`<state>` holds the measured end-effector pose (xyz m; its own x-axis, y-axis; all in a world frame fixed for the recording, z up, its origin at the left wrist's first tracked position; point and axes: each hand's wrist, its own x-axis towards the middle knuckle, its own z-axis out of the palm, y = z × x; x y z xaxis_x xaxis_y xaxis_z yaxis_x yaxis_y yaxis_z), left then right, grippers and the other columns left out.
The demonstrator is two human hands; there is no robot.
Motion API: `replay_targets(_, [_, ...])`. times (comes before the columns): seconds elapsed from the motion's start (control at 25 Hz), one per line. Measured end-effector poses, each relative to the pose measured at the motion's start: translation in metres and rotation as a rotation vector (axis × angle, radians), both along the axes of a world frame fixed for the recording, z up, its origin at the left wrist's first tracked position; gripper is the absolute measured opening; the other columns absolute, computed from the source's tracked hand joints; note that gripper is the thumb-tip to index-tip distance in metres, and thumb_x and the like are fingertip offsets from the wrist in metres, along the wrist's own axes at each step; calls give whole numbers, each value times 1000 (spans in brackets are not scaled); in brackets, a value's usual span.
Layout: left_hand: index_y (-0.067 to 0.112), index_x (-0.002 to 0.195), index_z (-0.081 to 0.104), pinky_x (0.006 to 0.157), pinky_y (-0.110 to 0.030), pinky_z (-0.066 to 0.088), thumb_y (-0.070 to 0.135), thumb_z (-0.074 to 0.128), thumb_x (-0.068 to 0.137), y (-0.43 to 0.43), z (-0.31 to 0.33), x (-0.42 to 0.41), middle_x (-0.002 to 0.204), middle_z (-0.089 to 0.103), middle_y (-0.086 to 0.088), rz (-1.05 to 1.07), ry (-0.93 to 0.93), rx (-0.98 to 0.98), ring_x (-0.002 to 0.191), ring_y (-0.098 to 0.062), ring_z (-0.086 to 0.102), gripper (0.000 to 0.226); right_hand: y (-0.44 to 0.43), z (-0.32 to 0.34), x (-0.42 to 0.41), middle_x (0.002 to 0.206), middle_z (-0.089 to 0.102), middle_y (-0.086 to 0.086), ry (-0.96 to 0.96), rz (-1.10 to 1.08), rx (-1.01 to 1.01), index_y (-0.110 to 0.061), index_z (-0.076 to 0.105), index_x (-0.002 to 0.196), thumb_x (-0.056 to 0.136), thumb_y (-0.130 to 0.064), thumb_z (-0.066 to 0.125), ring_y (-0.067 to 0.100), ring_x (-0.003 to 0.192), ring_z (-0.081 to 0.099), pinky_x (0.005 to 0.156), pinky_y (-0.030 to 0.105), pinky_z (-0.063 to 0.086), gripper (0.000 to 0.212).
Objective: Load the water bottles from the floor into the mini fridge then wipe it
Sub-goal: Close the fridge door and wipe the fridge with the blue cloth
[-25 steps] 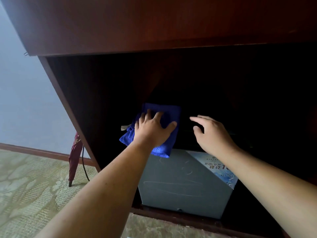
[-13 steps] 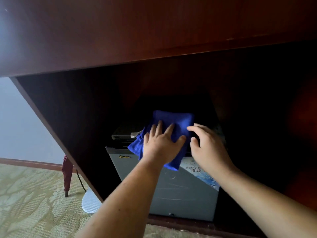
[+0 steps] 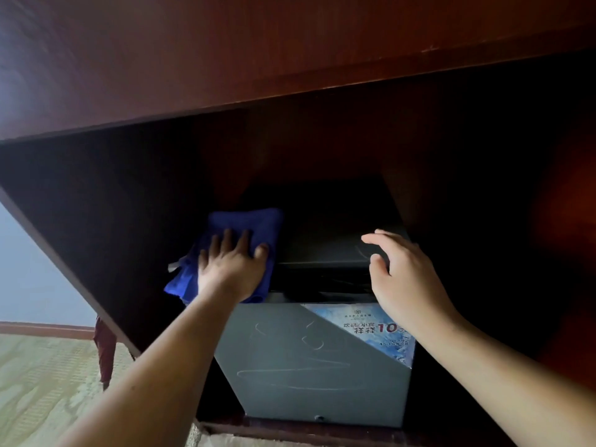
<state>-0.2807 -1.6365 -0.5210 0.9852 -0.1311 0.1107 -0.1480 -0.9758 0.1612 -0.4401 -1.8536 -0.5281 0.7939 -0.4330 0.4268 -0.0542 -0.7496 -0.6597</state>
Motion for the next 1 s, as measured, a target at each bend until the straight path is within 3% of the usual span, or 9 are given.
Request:
replay_targets(0.2, [33, 161, 19, 125, -48, 7, 63, 23, 98, -93, -2, -41, 171, 10, -6, -256, -32, -9, 157, -27, 8, 70, -27, -4, -24, 140, 60, -3, -18, -123, 169, -22, 63, 133, 101, -9, 46, 14, 127, 54, 98, 15, 31, 38])
replay_targets(0.44, [32, 161, 19, 126, -48, 6, 61, 22, 100, -137, -6, -70, 171, 11, -6, -363, -58, -28, 157, -28, 7, 68, -39, -10, -37, 137, 63, 0, -36, -171, 178, -19, 63, 133, 100, -7, 47, 16, 126, 55, 92, 9, 28, 39])
replay_targets(0.68, [40, 160, 20, 125, -46, 10, 55, 23, 102, -120, -7, -71, 171, 13, 1, -324, -61, -56, 157, -24, 10, 60, -28, -9, -40, 139, 61, -2, -41, -140, 190, -20, 61, 135, 101, -8, 46, 14, 128, 53, 96, 10, 28, 40])
replay_targets(1.0, [42, 155, 33, 124, -49, 10, 48, 27, 103, -66, -5, -48, 170, 19, 3, -95, -36, -128, 156, -26, 13, 53, -27, -7, -49, 140, 59, -4, -2, -127, 243, -24, 58, 138, 103, -12, 44, 14, 127, 54, 98, 16, 32, 39])
